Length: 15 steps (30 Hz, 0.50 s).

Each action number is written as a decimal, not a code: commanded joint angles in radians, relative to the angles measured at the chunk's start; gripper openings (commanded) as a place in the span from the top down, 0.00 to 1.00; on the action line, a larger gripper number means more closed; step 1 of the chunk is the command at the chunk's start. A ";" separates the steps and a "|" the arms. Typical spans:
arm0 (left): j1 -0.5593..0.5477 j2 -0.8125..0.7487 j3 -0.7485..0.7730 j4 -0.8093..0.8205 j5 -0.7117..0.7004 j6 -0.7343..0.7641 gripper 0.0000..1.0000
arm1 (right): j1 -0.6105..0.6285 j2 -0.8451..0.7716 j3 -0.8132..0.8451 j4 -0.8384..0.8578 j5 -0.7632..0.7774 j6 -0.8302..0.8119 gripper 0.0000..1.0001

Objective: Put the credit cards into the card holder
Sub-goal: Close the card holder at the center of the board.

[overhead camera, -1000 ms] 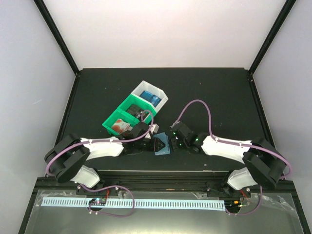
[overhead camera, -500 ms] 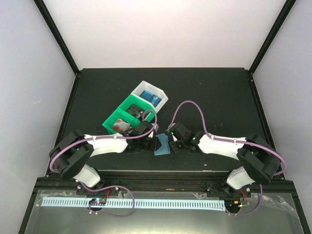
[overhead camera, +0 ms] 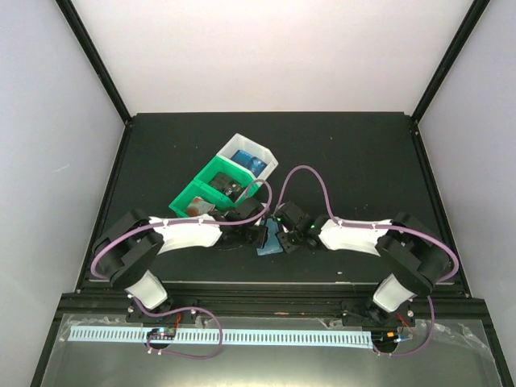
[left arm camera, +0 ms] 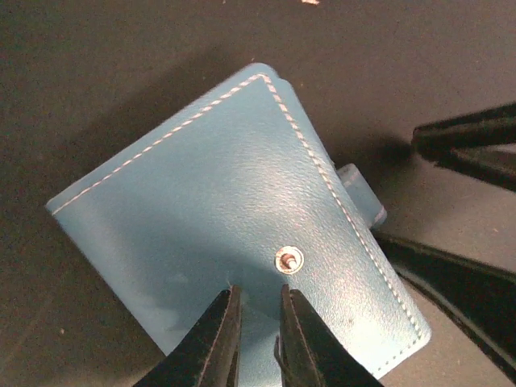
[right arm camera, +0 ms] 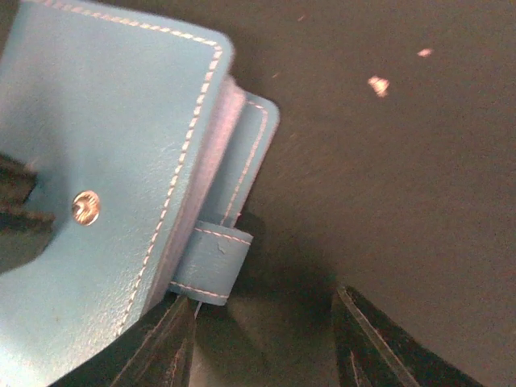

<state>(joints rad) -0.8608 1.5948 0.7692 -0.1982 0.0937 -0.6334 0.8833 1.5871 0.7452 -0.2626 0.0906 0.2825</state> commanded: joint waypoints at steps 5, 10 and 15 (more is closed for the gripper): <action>-0.048 0.120 -0.010 -0.154 -0.122 0.085 0.87 | -0.004 0.070 0.051 0.093 0.353 0.266 0.52; -0.049 0.109 -0.037 -0.128 -0.120 0.082 0.88 | -0.007 0.057 0.055 0.085 0.496 0.395 0.52; -0.049 0.092 -0.047 -0.119 -0.124 0.078 0.89 | -0.046 0.039 0.085 0.061 0.440 0.439 0.52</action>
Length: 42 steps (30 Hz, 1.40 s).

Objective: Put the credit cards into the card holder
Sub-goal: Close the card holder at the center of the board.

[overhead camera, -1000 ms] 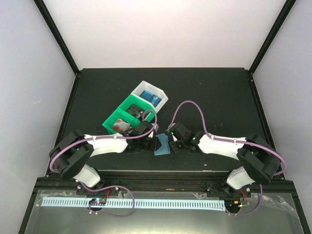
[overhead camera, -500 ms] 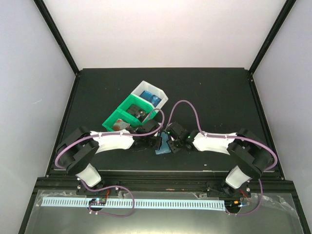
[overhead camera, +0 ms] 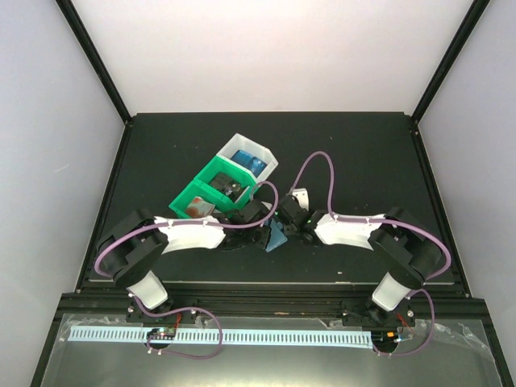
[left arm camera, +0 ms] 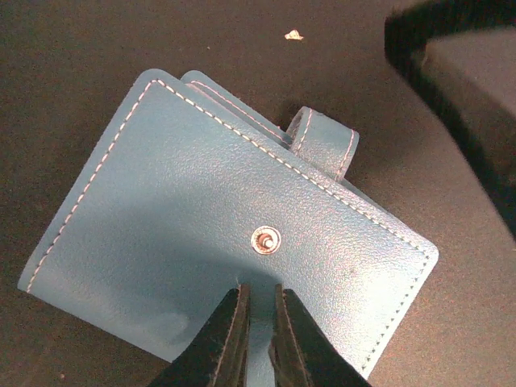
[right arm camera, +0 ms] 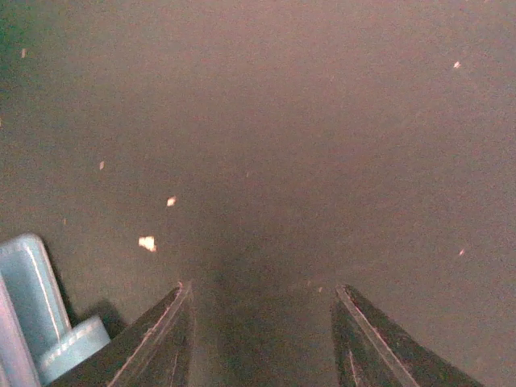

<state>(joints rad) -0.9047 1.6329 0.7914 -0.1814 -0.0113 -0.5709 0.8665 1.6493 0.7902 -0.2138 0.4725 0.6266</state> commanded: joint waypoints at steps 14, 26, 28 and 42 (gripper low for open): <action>-0.005 0.032 -0.091 -0.103 -0.025 -0.056 0.90 | -0.055 0.030 0.123 -0.072 -0.365 0.100 0.46; -0.004 0.038 -0.132 -0.082 -0.044 -0.141 0.94 | -0.056 0.077 0.086 -0.107 -0.402 0.142 0.66; -0.004 0.039 -0.139 -0.082 -0.050 -0.147 0.94 | -0.058 0.050 0.071 -0.142 -0.335 0.136 0.67; 0.006 -0.001 -0.160 -0.047 -0.017 -0.083 0.93 | -0.071 -0.127 0.017 -0.220 -0.214 0.020 0.68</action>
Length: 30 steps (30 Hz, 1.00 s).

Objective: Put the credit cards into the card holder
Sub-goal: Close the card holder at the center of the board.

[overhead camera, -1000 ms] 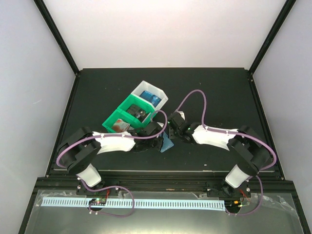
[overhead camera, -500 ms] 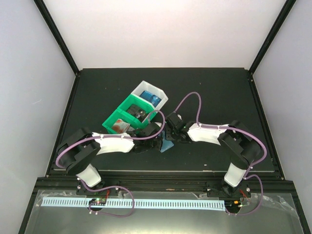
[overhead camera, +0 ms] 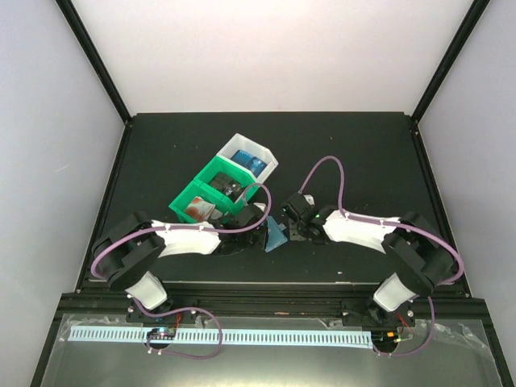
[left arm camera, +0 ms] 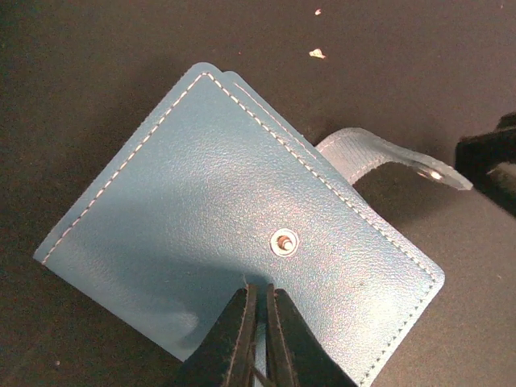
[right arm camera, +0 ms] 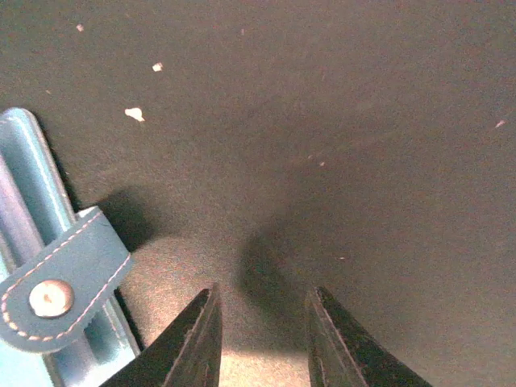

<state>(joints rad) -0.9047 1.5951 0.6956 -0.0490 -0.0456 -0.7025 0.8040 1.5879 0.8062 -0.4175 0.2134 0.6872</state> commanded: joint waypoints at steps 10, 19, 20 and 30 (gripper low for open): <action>0.007 -0.025 0.004 -0.184 0.083 0.101 0.87 | -0.009 -0.063 0.010 0.113 -0.155 -0.170 0.62; 0.017 0.011 0.006 -0.179 0.082 0.054 0.87 | -0.009 -0.105 -0.057 0.223 -0.336 -0.227 0.43; 0.019 0.010 0.003 -0.175 0.086 0.048 0.87 | -0.009 -0.099 -0.058 0.223 -0.334 -0.229 0.42; 0.033 0.001 -0.007 -0.149 0.133 0.011 0.83 | -0.007 0.001 -0.035 0.248 -0.273 -0.229 0.42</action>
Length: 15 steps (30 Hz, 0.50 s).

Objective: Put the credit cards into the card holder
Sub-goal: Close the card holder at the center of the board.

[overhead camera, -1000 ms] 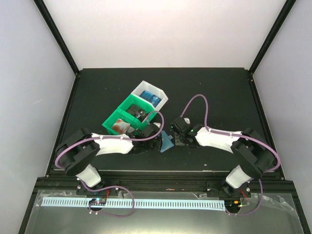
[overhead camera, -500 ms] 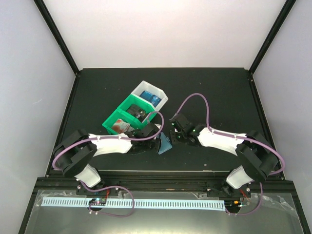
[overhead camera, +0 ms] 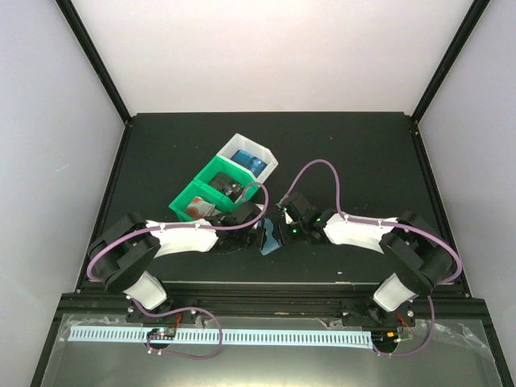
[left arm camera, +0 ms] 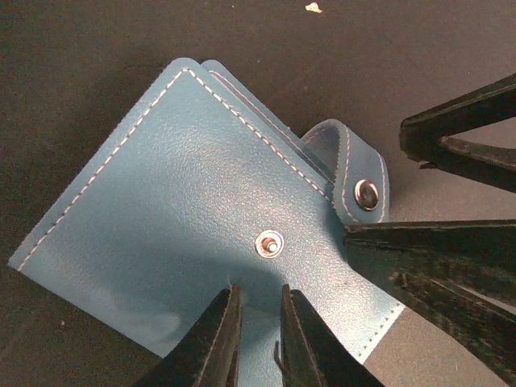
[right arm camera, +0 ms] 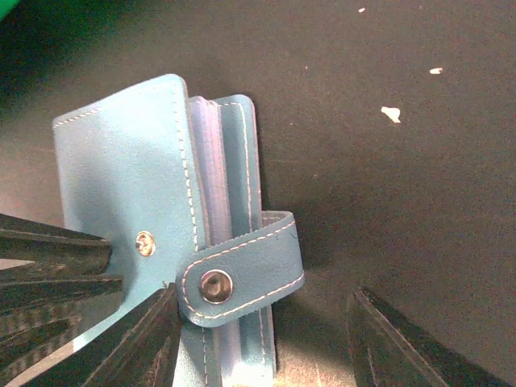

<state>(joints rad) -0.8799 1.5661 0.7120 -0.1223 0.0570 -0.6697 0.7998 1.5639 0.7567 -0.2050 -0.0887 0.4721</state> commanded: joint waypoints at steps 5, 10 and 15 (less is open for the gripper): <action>0.014 0.012 -0.023 -0.076 0.044 -0.034 0.81 | -0.003 0.014 0.020 0.064 0.084 -0.008 0.46; 0.021 -0.033 -0.024 -0.089 0.026 -0.056 0.80 | -0.003 -0.014 0.021 0.076 0.182 0.062 0.54; 0.023 -0.097 -0.039 -0.117 -0.039 -0.099 0.74 | -0.003 -0.047 0.025 0.044 0.276 0.098 0.57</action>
<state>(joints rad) -0.8646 1.5219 0.6930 -0.1570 0.0757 -0.7212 0.8005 1.5620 0.7574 -0.1581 0.0692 0.5259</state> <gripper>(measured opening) 0.233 0.433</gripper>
